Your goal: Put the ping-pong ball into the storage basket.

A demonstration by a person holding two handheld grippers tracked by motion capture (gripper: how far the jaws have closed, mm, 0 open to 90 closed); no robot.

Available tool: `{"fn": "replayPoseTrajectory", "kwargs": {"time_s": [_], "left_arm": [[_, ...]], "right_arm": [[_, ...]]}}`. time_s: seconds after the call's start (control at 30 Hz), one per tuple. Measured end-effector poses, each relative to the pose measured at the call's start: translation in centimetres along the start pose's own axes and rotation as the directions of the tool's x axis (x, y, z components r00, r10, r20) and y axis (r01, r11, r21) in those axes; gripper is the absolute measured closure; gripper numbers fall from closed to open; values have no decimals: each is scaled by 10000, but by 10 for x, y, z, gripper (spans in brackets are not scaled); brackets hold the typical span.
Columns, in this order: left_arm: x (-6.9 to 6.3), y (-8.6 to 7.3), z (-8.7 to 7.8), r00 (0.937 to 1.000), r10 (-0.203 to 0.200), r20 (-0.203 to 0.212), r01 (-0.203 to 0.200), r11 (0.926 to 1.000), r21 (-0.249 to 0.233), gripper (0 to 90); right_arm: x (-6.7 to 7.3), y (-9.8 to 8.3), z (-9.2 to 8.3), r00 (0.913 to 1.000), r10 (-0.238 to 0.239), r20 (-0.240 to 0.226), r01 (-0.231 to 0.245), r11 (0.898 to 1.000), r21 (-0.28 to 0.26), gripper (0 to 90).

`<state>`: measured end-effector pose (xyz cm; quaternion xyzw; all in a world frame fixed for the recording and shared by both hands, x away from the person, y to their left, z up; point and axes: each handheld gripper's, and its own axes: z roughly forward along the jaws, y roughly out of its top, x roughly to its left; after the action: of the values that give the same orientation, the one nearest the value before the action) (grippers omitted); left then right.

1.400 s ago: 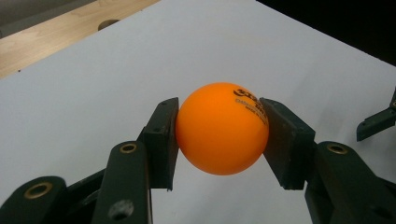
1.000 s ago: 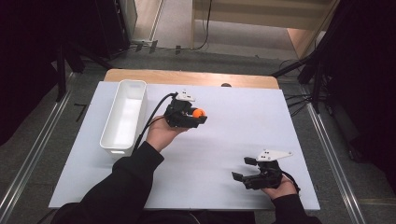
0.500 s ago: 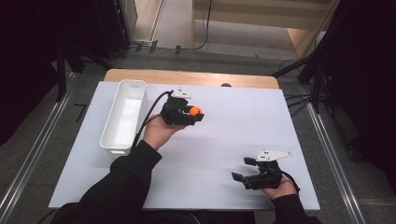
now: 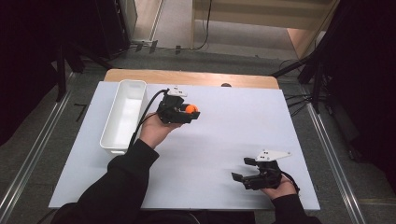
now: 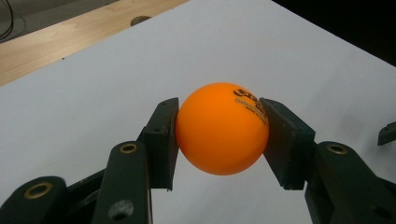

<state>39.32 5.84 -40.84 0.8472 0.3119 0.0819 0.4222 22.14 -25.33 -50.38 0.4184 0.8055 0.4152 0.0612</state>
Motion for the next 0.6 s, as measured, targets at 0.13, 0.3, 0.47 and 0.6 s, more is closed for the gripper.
{"fn": "replayPoseTrajectory", "kwargs": {"time_s": [0.13, 0.3, 0.47, 0.6], "left_arm": [[3, 0, -2, 9999, -43, -108, 43, 10000, 3, 508], [8, -1, -5, 9994, -57, -345, 55, 10000, -69, 508], [13, -1, -9, 9988, -211, -452, 207, 9997, -86, 508], [17, -1, -11, 9986, -220, -475, 219, 9998, -22, 508]], "right_arm": [[0, 0, 0, 10000, -10, -2, 10, 10000, 22, 155], [1, 0, 0, 10000, 0, -10, 0, 10000, 26, 155], [1, 0, 0, 10000, 27, -36, -27, 10000, 9, 155], [1, 0, 0, 10000, 9, -5, -9, 10000, 27, 155]]}}
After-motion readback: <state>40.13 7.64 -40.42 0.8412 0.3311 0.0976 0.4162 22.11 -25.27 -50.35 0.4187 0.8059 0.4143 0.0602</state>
